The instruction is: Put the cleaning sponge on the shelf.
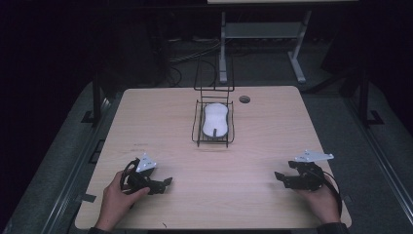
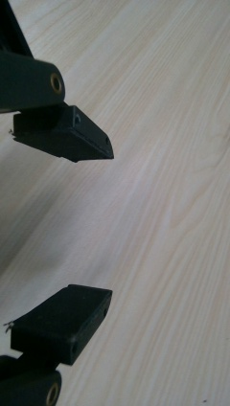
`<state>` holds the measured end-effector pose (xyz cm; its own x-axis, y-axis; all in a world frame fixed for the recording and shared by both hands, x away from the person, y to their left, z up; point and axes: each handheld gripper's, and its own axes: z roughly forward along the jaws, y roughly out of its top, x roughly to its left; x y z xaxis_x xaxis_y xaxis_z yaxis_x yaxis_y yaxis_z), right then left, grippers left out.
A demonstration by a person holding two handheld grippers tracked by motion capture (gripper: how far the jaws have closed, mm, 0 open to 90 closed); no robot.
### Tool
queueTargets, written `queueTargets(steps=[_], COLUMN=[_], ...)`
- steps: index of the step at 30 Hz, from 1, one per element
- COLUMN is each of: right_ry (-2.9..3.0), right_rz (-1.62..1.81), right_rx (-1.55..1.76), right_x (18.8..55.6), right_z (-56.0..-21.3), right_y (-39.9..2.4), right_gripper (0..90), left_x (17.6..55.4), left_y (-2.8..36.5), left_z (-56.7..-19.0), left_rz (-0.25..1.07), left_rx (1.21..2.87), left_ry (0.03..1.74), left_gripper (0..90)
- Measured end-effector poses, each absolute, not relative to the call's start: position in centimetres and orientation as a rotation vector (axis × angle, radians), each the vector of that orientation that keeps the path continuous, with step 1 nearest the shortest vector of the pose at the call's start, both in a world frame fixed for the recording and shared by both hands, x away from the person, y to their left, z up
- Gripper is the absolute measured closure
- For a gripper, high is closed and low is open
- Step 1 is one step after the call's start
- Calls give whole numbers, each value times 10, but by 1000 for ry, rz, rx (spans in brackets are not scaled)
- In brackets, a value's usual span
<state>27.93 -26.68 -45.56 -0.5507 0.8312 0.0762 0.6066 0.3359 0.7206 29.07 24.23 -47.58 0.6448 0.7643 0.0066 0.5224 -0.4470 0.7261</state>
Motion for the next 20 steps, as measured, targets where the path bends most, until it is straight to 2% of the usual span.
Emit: queueTargets(steps=[10,20], right_ry=[2267,2307], right_rz=[991,925], right_rx=[1315,1304], right_x=[270,269], right_z=[-466,-476], right_y=[-274,-266], right_gripper=[195,158], left_x=[291,290], left_y=[242,243], left_z=[-476,-476], left_rz=[437,436], left_rx=[2152,2152], left_ry=[996,996], left_gripper=[126,126])
